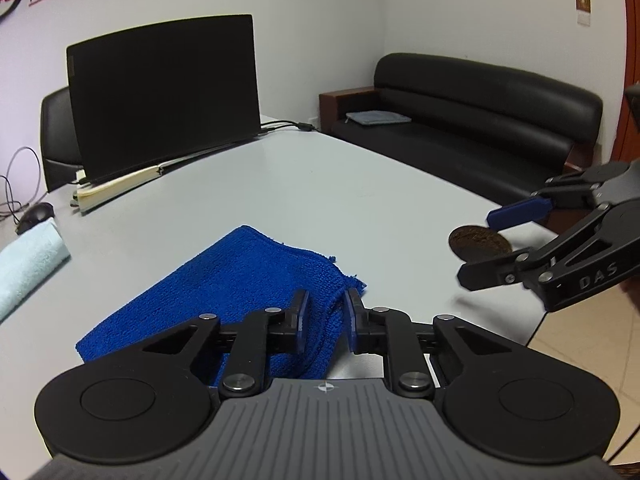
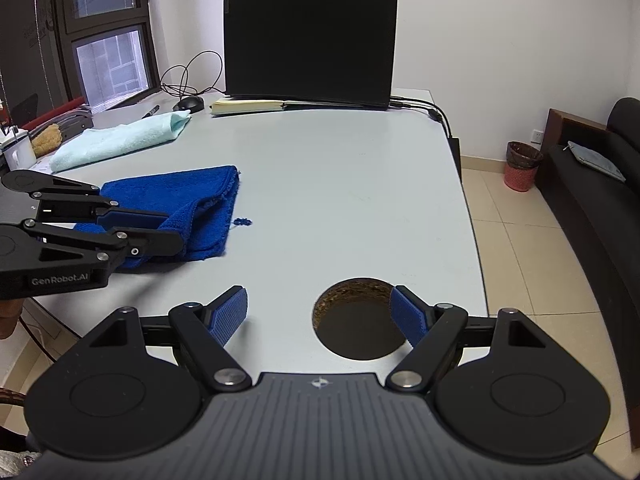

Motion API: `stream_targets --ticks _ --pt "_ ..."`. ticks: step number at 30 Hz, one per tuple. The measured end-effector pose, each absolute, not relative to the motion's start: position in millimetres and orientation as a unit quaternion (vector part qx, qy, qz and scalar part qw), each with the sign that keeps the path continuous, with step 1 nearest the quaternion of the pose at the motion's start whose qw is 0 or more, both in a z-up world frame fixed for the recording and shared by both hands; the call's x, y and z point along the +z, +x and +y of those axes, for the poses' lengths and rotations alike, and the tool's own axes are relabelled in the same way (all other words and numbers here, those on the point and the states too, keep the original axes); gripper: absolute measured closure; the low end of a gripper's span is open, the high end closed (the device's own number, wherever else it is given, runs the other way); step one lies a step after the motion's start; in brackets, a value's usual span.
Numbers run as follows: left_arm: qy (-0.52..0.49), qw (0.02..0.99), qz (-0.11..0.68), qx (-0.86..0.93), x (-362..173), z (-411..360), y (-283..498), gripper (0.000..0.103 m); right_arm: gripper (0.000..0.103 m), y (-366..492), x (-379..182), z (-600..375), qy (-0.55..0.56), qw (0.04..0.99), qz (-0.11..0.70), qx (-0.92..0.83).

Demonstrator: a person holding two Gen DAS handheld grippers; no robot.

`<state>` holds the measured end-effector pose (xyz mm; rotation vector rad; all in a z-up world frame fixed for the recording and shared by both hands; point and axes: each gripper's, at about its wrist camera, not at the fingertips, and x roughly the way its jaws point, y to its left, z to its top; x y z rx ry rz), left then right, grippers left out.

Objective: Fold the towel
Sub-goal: 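Close the left gripper on the dark-blue cloth edge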

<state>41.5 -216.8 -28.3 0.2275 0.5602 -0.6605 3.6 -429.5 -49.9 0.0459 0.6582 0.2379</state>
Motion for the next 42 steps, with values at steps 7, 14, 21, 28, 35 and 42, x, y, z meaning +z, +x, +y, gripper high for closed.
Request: stream_targets --ticks 7,14,21,28,35,42 --pt "0.087 0.902 0.275 -0.320 -19 -198 48 0.082 0.024 9 -49 -412 0.024 0.938 0.318 0.139" --pt "0.118 0.891 0.273 -0.343 -22 -206 45 0.080 0.024 14 -47 -406 0.020 0.938 0.317 0.139" --pt "0.134 0.882 0.278 -0.357 -31 -220 45 0.080 0.024 17 -50 -409 0.023 0.937 0.322 0.135" --pt "0.123 0.880 0.288 -0.356 -32 -216 51 0.087 0.024 20 -51 -411 0.024 0.936 0.324 0.133" --pt "0.112 0.890 0.276 -0.345 -24 -206 51 0.097 0.024 23 -52 -409 0.024 0.936 0.325 0.134" --pt "0.080 0.894 0.275 -0.344 -13 -186 55 0.097 0.024 27 -50 -402 0.028 0.935 0.322 0.145"
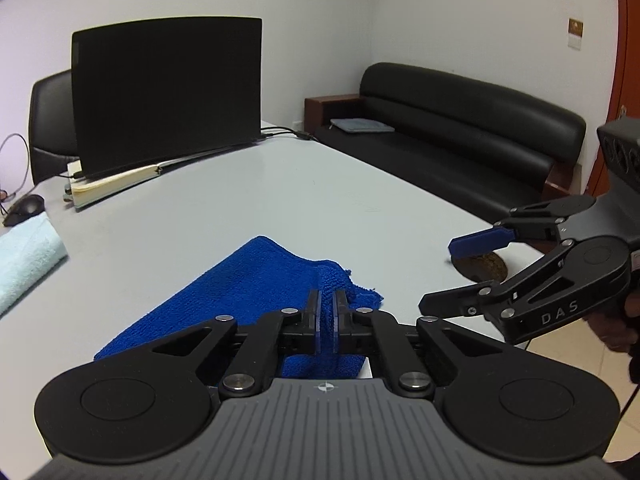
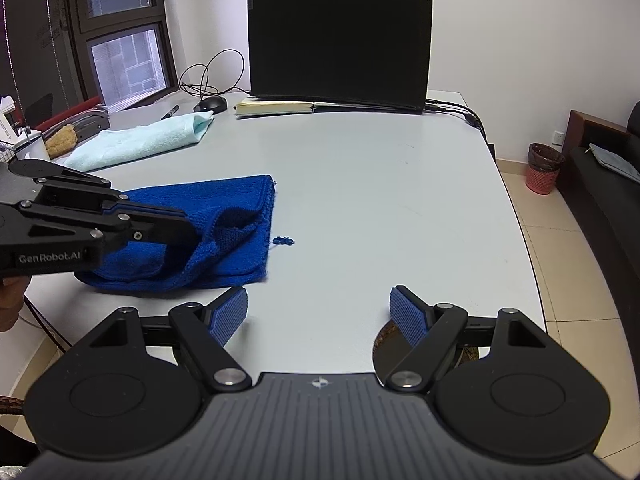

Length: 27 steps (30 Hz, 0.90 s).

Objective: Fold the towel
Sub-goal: 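Close the left gripper on the dark-blue cloth edge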

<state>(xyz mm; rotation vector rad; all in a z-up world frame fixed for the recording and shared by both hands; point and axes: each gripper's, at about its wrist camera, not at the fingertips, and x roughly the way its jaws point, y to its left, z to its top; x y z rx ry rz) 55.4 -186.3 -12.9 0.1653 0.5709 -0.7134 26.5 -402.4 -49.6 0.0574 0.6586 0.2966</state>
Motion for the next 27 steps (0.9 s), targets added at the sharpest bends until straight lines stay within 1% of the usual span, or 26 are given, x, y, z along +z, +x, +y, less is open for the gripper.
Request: stream_targets --ticks 6,13,27 --pt "0.073 0.901 0.273 -0.329 -11 -175 60 0.097 0.027 28 -43 -395 0.056 0.932 0.307 0.182" --pt "0.075 0.918 0.261 -0.290 -7 -156 65 0.097 0.041 38 -41 -377 0.060 0.925 0.314 0.205" --pt "0.044 0.945 0.237 -0.222 12 -88 77 0.097 0.041 66 -33 -355 0.055 0.928 0.309 0.200"
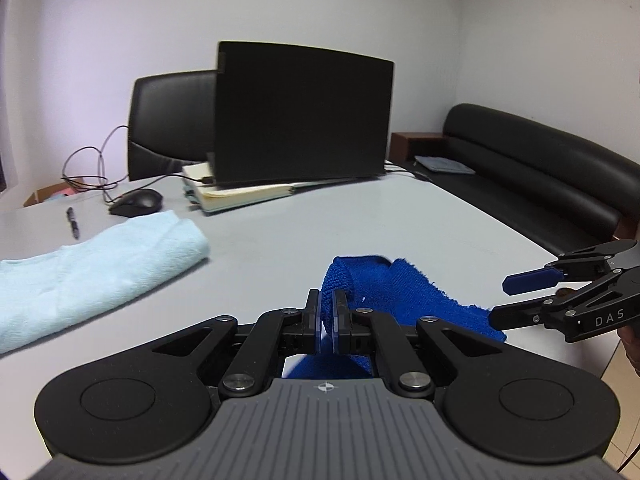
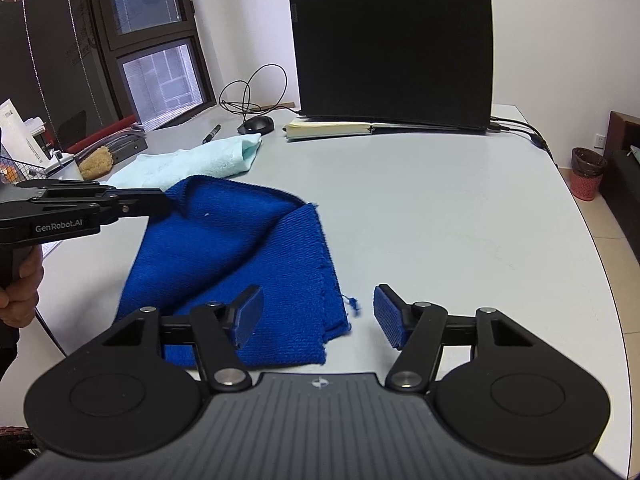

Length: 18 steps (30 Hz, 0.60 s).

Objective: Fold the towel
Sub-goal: 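Close the left gripper on the dark-blue cloth edge, then grasp the cloth edge with the right gripper beside the left gripper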

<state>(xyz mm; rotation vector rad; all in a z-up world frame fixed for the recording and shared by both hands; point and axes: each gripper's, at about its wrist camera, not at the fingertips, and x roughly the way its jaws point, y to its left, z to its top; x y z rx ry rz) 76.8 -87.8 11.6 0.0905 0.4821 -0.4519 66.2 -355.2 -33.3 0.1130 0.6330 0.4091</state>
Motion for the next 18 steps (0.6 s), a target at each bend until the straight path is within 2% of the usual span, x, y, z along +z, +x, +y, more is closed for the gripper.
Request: stream_targets --ticks 4,9,18 --pt "0.035 0.950 0.233 -0.207 17 -67 76 0.097 0.041 74 -31 -345 0.057 0.925 0.308 0.216" --pt "0.025 0.955 0.233 -0.182 18 -41 73 0.097 0.052 86 -35 -328 0.052 0.918 0.318 0.230" --pt "0.001 0.955 0.250 -0.156 6 -4 69 0.097 0.053 118 -40 -306 0.067 0.910 0.334 0.237"
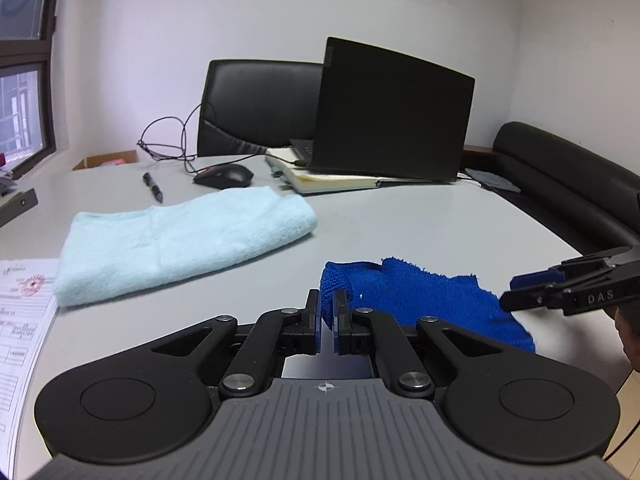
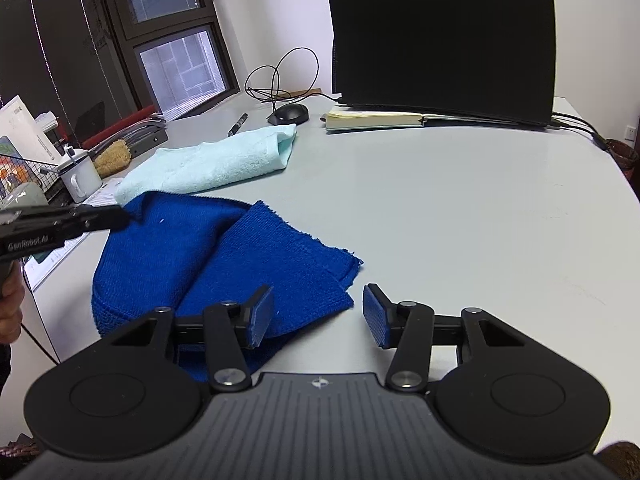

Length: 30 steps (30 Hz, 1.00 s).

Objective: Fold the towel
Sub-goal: 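Grasp the cloth edge with the right gripper beside the left gripper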

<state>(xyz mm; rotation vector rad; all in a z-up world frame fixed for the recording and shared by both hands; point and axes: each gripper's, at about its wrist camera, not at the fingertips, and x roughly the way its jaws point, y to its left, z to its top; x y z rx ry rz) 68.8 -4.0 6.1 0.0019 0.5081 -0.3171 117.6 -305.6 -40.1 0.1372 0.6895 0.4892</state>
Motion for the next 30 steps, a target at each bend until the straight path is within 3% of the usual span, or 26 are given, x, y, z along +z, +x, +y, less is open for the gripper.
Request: stream_targets --ticks 2,10,13,30 --pt "-0.003 0.956 0.250 -0.155 5 1 67 0.097 0.054 125 -41 -300 0.068 0.908 0.338 0.238" --pt "-0.009 0.956 0.251 -0.149 1 14 67 0.097 0.075 140 -47 -284 0.062 0.902 0.353 0.241" --pt "-0.015 0.957 0.251 -0.146 -1 19 67 0.097 0.091 140 -46 -279 0.058 0.902 0.350 0.245" --pt "-0.046 0.967 0.201 -0.150 30 30 60 0.097 0.094 122 8 -281 0.019 0.933 0.276 0.231"
